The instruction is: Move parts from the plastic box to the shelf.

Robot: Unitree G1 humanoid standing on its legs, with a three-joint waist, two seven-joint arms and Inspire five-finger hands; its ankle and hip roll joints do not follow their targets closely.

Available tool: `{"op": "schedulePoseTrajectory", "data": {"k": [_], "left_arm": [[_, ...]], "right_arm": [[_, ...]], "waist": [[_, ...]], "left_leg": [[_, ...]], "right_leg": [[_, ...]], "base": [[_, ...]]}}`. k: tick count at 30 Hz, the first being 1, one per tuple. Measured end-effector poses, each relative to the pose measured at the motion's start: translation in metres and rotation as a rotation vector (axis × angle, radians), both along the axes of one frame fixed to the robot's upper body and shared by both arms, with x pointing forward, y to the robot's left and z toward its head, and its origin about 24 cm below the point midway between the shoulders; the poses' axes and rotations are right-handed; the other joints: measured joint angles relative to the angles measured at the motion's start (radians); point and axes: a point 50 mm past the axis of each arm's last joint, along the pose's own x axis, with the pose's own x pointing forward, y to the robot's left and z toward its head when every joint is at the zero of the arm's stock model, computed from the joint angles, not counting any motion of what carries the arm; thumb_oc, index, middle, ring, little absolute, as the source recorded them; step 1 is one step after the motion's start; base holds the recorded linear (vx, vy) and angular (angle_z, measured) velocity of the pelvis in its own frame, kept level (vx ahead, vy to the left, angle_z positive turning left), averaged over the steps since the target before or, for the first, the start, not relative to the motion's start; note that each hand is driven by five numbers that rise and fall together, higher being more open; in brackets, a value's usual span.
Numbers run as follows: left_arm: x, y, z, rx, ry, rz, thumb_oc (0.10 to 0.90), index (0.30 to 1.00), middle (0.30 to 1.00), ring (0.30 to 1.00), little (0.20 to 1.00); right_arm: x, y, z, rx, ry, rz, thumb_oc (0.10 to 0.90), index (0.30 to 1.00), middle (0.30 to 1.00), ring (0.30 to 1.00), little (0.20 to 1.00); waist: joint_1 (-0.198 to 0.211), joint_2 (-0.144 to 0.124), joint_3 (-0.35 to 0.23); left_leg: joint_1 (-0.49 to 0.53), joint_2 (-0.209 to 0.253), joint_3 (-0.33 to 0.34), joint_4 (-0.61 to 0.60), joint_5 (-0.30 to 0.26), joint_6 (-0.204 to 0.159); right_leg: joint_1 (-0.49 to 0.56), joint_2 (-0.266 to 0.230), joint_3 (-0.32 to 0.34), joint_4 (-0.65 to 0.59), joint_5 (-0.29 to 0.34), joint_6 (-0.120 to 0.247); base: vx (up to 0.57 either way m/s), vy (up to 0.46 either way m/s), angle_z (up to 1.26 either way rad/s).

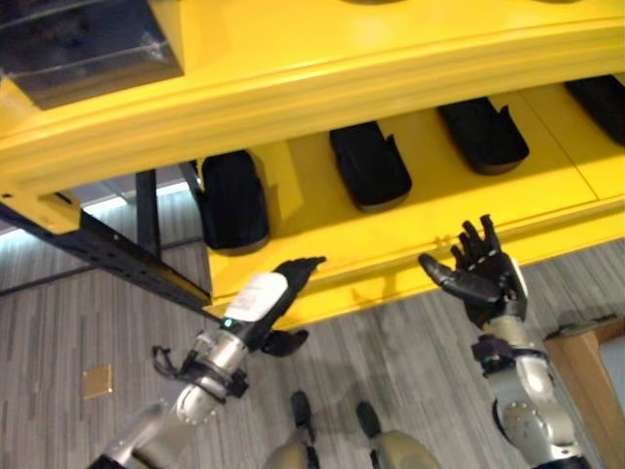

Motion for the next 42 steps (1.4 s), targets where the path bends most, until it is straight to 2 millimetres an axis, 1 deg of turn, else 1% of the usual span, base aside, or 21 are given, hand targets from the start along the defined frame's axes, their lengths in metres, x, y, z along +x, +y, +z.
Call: {"op": "schedulePoseTrajectory", "data": {"k": [5, 13, 21, 25, 26, 31, 38, 42], "left_arm": [[-0.003, 0.005, -0.003, 0.027, 0.002, 0.023, 0.900, 1.000, 1.000, 1.000, 1.000], [0.000, 0.018, 0.006, 0.019, -0.057, 0.097, 0.900, 1.000, 1.000, 1.000, 1.000], [-0.006, 0.027, 0.001, 0.030, -0.046, 0.143, 0.900, 1.000, 1.000, 1.000, 1.000], [-0.006, 0.031, -0.002, 0.054, -0.041, 0.166, 0.900, 1.000, 1.000, 1.000, 1.000], [-0.006, 0.031, -0.003, 0.041, -0.042, 0.180, 0.900, 1.000, 1.000, 1.000, 1.000], [-0.006, 0.033, -0.004, 0.037, -0.049, 0.201, 0.900, 1.000, 1.000, 1.000, 1.000], [-0.007, 0.045, -0.019, 0.102, 0.001, 0.251, 0.900, 1.000, 1.000, 1.000, 1.000], [-0.009, 0.050, -0.027, 0.100, 0.032, 0.287, 0.900, 1.000, 1.000, 1.000, 1.000]], "right_arm": [[0.000, 0.000, 0.000, 0.001, 0.000, -0.005, 0.900, 1.000, 1.000, 1.000, 1.000], [0.000, -0.001, 0.000, 0.001, 0.000, -0.009, 0.900, 1.000, 1.000, 1.000, 1.000], [0.000, -0.001, 0.000, 0.003, 0.003, -0.016, 0.900, 1.000, 1.000, 1.000, 1.000], [0.000, -0.001, 0.000, 0.003, 0.003, -0.016, 0.900, 1.000, 1.000, 1.000, 1.000], [0.000, -0.001, 0.000, 0.002, 0.003, -0.017, 0.900, 1.000, 1.000, 1.000, 1.000], [0.001, -0.001, 0.001, -0.017, -0.001, -0.022, 0.900, 1.000, 1.000, 1.000, 1.000], [0.000, -0.002, 0.001, -0.015, -0.001, -0.030, 0.900, 1.000, 1.000, 1.000, 1.000], [0.001, -0.002, 0.001, -0.014, -0.001, -0.030, 0.900, 1.000, 1.000, 1.000, 1.000]], "waist": [[0.000, 0.003, 0.017], [0.003, 0.002, 0.018], [0.005, 0.003, 0.018], [0.011, 0.003, 0.017], [0.019, 0.003, 0.017], [0.024, 0.003, 0.017], [0.023, 0.003, 0.017], [0.024, 0.003, 0.017]], "left_leg": [[-0.002, 0.000, -0.001, 0.000, 0.000, 0.000], [-0.004, 0.000, -0.002, 0.000, 0.000, 0.000], [-0.004, 0.000, -0.002, 0.000, 0.000, 0.000], [-0.004, 0.000, -0.002, 0.000, 0.000, 0.000], [-0.004, 0.000, -0.001, 0.000, 0.000, 0.000], [-0.004, 0.000, -0.002, 0.000, 0.000, 0.000], [-0.004, 0.000, -0.001, 0.000, 0.001, 0.000], [-0.004, 0.001, 0.000, 0.000, 0.001, 0.000]], "right_leg": [[-0.002, 0.000, 0.000, 0.001, 0.000, 0.000], [-0.003, 0.000, -0.001, -0.001, 0.000, 0.000], [-0.004, 0.000, -0.001, 0.000, 0.000, 0.000], [-0.004, 0.000, -0.001, 0.000, 0.000, 0.000], [-0.006, 0.000, 0.000, 0.000, 0.000, 0.000], [-0.007, 0.000, -0.001, 0.001, 0.000, 0.000], [-0.005, 0.001, 0.000, 0.003, 0.000, 0.000], [-0.012, 0.001, 0.000, 0.006, -0.001, 0.000]], "base": [[0.00, 0.000, 0.00], [0.00, 0.000, 0.00], [0.00, 0.000, 0.00], [0.00, 0.000, 0.00], [0.00, 0.000, 0.00], [0.00, 0.000, 0.00], [0.00, 0.000, 0.00], [0.00, 0.000, 0.00]]}}
